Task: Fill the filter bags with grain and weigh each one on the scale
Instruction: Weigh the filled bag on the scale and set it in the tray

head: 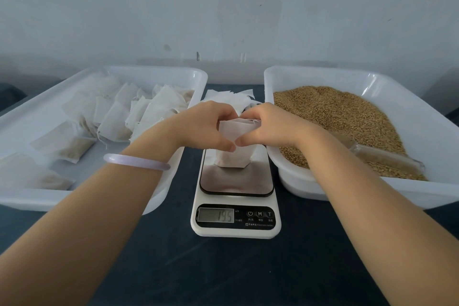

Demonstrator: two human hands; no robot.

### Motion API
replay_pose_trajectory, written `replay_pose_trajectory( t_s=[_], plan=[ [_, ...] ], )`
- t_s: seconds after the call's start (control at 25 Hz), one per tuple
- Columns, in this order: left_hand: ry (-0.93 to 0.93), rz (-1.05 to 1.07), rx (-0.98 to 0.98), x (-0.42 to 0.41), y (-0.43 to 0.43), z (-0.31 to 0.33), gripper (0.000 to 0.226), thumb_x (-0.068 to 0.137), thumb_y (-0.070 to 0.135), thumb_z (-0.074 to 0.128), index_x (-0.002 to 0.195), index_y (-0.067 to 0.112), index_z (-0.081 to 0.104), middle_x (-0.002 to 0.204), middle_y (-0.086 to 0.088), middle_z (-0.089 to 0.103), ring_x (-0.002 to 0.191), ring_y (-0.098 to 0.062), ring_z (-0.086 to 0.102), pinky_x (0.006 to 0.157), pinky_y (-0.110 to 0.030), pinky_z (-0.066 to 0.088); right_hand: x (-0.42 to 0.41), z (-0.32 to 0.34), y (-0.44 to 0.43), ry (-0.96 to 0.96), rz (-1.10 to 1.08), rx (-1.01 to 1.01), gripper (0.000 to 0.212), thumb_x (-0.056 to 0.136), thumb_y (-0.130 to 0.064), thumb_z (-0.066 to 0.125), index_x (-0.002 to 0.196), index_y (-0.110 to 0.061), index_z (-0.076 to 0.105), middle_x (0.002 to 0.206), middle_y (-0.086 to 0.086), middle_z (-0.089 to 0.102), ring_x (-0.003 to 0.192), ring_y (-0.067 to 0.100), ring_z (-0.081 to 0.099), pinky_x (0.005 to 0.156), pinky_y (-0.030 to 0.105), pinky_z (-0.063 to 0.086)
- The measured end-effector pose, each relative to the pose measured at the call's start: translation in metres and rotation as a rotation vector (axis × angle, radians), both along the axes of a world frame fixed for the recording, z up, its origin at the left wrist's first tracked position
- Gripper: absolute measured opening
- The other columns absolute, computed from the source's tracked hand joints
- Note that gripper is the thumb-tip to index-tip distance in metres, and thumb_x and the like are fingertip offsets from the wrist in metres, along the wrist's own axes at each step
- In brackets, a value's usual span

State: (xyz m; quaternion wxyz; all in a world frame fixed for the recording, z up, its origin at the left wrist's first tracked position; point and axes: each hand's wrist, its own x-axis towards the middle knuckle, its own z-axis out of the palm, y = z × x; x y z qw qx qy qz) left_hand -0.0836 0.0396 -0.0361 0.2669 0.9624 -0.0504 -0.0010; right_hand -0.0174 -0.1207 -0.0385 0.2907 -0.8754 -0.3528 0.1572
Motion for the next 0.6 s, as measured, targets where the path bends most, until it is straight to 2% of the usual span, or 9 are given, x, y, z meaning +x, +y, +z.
replay_pose_trajectory(
  t_s=[0.08,0.16,0.24,0.32,0.44,0.52,0.6],
  plan=[
    [-0.004,0.006,-0.067,0.002,0.001,0.000,0.027,0.075,0.012,0.074,0.092,0.026,0.059,0.083,0.008,0.063,0.055,0.002,0.052,0.056,-0.011,0.041,0.000,0.000,-0.002,0.060,-0.017,0.120,0.036,0.075,-0.029,0.073,0.108,-0.029,0.057,0.095,-0.008,0.057,0.088,0.008,0.057,0.071,0.023,0.045],
    [-0.015,0.041,-0.185,0.003,0.002,-0.001,0.023,0.077,0.009,0.073,0.089,0.024,0.060,0.081,0.000,0.066,0.054,0.003,0.055,0.055,-0.009,0.044,-0.002,0.002,-0.005,0.079,-0.034,0.261,0.048,0.075,-0.027,0.075,0.116,-0.030,0.051,0.098,-0.006,0.054,0.085,0.005,0.055,0.066,0.017,0.047],
    [-0.030,0.085,-0.340,0.004,0.002,-0.002,0.019,0.077,0.010,0.075,0.087,0.018,0.062,0.081,-0.011,0.068,0.063,-0.009,0.062,0.064,-0.023,0.054,-0.003,0.002,-0.007,0.014,-0.038,0.294,0.049,0.072,-0.029,0.078,0.112,-0.032,0.050,0.100,-0.007,0.055,0.086,0.006,0.056,0.068,0.018,0.047],
    [-0.065,0.116,-0.376,0.004,0.003,-0.001,0.015,0.076,0.014,0.075,0.086,0.011,0.064,0.072,-0.010,0.064,0.064,-0.017,0.058,0.065,-0.035,0.051,-0.004,0.002,-0.008,-0.059,-0.021,0.318,0.044,0.070,-0.029,0.080,0.104,-0.032,0.052,0.103,-0.007,0.059,0.096,0.008,0.058,0.081,0.024,0.048],
    [-0.106,0.145,-0.378,0.005,0.007,-0.001,0.028,0.075,0.020,0.075,0.079,-0.003,0.061,0.064,-0.005,0.053,0.057,-0.012,0.049,0.058,-0.024,0.041,-0.007,0.003,-0.009,-0.159,0.014,0.446,0.033,0.071,-0.025,0.081,0.087,-0.033,0.053,0.097,-0.016,0.058,0.096,-0.002,0.053,0.088,0.019,0.041],
    [-0.101,0.125,-0.427,0.003,0.008,-0.001,0.036,0.076,0.020,0.075,0.075,-0.009,0.055,0.060,-0.003,0.044,0.050,-0.008,0.041,0.049,-0.015,0.034,-0.008,0.005,-0.010,-0.191,0.038,0.496,0.030,0.071,-0.022,0.081,0.080,-0.033,0.055,0.099,-0.013,0.058,0.098,0.000,0.053,0.091,0.021,0.039],
    [-0.056,0.081,-0.482,0.001,0.008,0.002,0.035,0.079,0.018,0.075,0.074,-0.009,0.054,0.058,0.000,0.042,0.049,-0.007,0.037,0.047,-0.014,0.030,-0.009,0.006,-0.012,-0.210,0.055,0.556,0.030,0.071,-0.018,0.081,0.080,-0.033,0.057,0.103,-0.007,0.060,0.102,0.006,0.054,0.094,0.027,0.042]
  ],
)
